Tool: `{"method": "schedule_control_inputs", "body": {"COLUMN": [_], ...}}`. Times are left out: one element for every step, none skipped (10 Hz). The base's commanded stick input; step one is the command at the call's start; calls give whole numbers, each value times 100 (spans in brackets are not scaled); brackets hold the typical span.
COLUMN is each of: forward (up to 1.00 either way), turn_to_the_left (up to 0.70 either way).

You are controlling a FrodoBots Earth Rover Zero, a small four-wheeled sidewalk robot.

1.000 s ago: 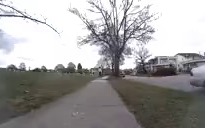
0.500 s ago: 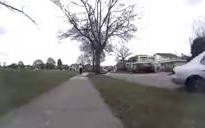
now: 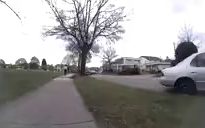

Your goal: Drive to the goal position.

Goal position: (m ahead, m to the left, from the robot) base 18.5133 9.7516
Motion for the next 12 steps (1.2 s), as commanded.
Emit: {"method": "schedule_control_inputs", "body": {"forward": [85,82,0,0,0,0,0,0,0,0,0,0], "turn_to_the_left": [34,36,85,85,85,85,76,5,0,0,0,0]}}
